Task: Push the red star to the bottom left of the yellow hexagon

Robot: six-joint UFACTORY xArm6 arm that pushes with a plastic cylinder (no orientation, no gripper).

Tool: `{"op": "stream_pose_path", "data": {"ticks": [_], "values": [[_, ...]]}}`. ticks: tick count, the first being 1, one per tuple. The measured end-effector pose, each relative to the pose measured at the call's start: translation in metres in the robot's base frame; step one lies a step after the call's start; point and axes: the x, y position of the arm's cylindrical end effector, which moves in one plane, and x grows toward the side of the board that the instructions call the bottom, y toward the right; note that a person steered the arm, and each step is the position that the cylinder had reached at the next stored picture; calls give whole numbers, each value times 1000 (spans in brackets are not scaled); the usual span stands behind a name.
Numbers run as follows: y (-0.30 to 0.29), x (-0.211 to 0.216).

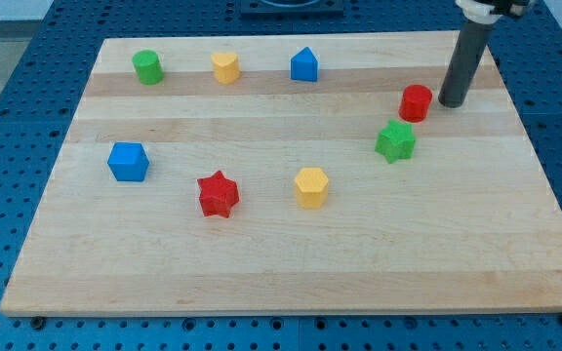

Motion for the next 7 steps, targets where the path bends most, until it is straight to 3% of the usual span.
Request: {"op": "stream_pose_path", "data": {"ticks": [4,7], "values": [[-58,9],[-49,-5]]}}
